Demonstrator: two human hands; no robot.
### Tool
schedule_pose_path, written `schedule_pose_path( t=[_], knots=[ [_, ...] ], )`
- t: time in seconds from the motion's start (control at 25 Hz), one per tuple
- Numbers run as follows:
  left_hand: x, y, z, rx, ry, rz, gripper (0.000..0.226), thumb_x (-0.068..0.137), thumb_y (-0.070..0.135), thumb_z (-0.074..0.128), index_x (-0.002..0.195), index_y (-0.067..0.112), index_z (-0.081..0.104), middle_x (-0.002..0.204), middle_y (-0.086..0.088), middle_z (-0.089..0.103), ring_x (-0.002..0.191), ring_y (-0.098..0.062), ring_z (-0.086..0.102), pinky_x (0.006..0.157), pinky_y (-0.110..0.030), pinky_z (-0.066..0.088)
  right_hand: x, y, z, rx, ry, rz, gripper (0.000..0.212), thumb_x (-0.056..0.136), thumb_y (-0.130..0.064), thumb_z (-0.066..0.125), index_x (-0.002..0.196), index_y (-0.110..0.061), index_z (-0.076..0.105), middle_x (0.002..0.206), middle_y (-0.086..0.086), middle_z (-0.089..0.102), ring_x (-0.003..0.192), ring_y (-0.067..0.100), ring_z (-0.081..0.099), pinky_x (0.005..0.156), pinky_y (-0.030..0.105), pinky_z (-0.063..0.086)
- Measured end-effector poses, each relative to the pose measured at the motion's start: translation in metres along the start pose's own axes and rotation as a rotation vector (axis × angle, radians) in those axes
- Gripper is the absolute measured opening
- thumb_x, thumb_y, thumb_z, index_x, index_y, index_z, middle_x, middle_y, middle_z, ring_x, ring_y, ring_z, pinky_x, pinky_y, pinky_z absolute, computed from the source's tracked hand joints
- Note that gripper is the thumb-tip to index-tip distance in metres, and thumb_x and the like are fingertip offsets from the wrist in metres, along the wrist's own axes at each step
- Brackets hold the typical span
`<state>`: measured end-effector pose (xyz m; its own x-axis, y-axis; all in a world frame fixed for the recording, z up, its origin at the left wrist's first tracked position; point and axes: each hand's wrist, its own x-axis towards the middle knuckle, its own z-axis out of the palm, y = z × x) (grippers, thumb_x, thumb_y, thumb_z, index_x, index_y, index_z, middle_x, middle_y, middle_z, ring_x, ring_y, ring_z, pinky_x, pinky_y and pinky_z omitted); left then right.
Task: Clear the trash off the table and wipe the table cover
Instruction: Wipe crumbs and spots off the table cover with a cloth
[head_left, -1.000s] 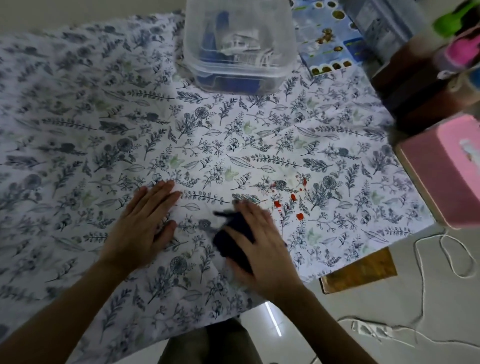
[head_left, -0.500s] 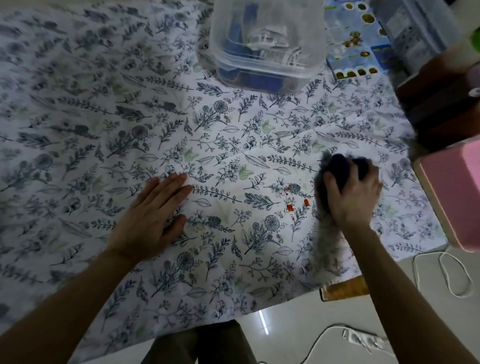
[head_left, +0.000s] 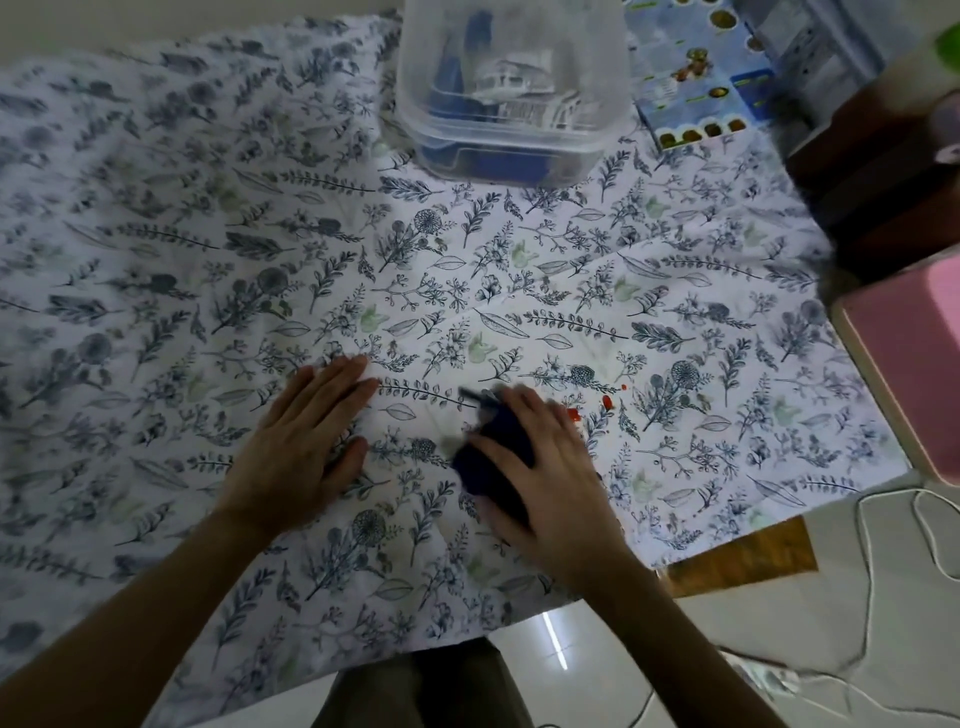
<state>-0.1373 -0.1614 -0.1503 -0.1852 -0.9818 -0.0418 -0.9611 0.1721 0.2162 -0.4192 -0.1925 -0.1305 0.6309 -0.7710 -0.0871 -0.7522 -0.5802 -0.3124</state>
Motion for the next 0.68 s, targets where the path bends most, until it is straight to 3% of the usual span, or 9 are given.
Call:
schedule_pose_path(
  t=[0.16,0.32,0.44,0.52,0.68],
  knots=[
    [0.0,0.001,0.0,0.02,-0.017,-0.005,0.06,0.093,0.039,0.035,0.147,0.012,0.031,0.159,-0.008,0.023,0.149,-0.017,0.015,0.123,-0.039,0.012,-0.039,0.07,-0.028,0.048,0.059,0.192,0.055,0.086,-0.053,0.05,0.135,-0.027,0.045,0.155,0.007,0.023,0.14,0.032,0.023,0.111,0.056,0.03],
    [-0.001,0.0,-0.001,0.004,-0.008,-0.006,0.06,0.094,0.039,0.035,0.147,0.013,0.032,0.159,-0.007,0.023,0.149,-0.016,0.014,0.123,-0.038,0.011,-0.014,0.129,-0.047,0.018,0.206,0.455,0.061,0.085,-0.055,0.042,0.132,-0.016,0.046,0.149,0.015,0.028,0.13,0.04,0.032,0.104,0.059,0.036],
    [0.0,0.0,-0.001,0.001,-0.002,-0.001,0.06,0.094,0.039,0.035,0.147,0.013,0.031,0.159,-0.006,0.023,0.149,-0.015,0.014,0.123,-0.039,0.012,0.037,0.135,-0.047,-0.028,0.28,0.633,0.069,0.081,-0.059,0.037,0.13,-0.011,0.046,0.141,0.025,0.035,0.126,0.046,0.036,0.104,0.062,0.031],
    [-0.001,-0.001,0.0,-0.001,-0.004,-0.002,0.06,0.094,0.039,0.035,0.148,0.013,0.031,0.159,-0.005,0.022,0.15,-0.015,0.013,0.123,-0.039,0.013,0.066,0.115,-0.042,-0.028,0.272,0.628,0.068,0.083,-0.058,0.037,0.132,-0.012,0.045,0.142,0.025,0.035,0.132,0.045,0.031,0.108,0.063,0.024],
    [-0.002,-0.002,0.001,0.002,-0.002,-0.002,0.06,0.093,0.039,0.035,0.147,0.013,0.031,0.159,-0.006,0.022,0.149,-0.016,0.014,0.122,-0.041,0.014,0.07,0.04,-0.021,0.019,0.255,0.356,0.052,0.09,-0.049,0.049,0.134,-0.023,0.043,0.15,0.014,0.026,0.14,0.036,0.024,0.115,0.06,0.018]
  ],
)
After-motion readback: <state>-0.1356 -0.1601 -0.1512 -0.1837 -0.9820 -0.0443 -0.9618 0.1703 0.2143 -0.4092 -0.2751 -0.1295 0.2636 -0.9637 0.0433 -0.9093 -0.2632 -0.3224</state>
